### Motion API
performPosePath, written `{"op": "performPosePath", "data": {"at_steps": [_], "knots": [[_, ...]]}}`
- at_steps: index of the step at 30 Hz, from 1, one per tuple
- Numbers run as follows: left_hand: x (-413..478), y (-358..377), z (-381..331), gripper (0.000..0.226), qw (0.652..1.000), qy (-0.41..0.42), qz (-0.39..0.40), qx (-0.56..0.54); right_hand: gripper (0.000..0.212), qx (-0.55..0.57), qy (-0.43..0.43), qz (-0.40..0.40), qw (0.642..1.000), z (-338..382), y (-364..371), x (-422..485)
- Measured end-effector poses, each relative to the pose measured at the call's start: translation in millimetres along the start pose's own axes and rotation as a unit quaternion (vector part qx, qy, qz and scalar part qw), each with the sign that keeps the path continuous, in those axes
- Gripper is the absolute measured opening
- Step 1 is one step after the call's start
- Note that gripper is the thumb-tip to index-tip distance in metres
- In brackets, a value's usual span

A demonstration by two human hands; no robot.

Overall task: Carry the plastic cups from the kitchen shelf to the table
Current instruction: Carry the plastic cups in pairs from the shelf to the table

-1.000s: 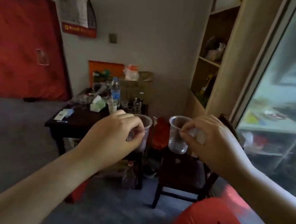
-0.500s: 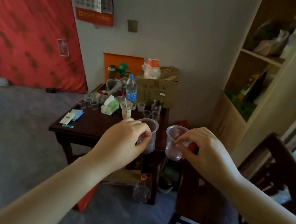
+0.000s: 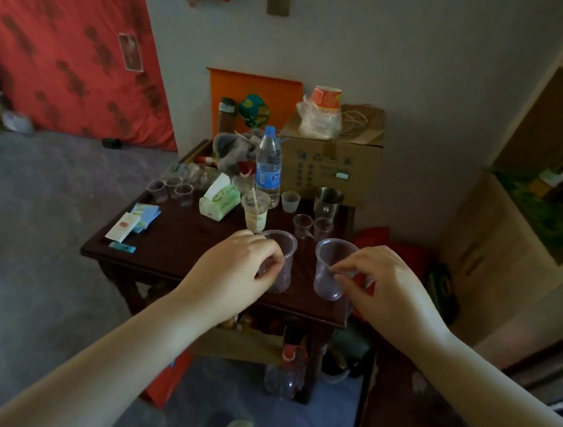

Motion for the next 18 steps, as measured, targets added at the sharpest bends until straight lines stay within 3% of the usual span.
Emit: {"op": "performPosePath", "data": {"at_steps": [9,18], "knots": [[95,116,115,0.010,0.995,0.045,0.076,-0.034,0.014,-0.020,0.087,0.021,0.996,-92,92,85],[136,227,184,0.018,0.980,0.025,0.182,-0.080,0.015,-0.018,0.202,0.035,0.979,-177,172,116]]}}
Point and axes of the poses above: each hand's wrist, its own x-axis towards the middle knuckle, its own y-axis out of the palm, z = x × y, the point moved 4 cm from there along x, towards the middle knuckle, and after that the axes turned 8 degrees about -z, right-handed, at the moved point
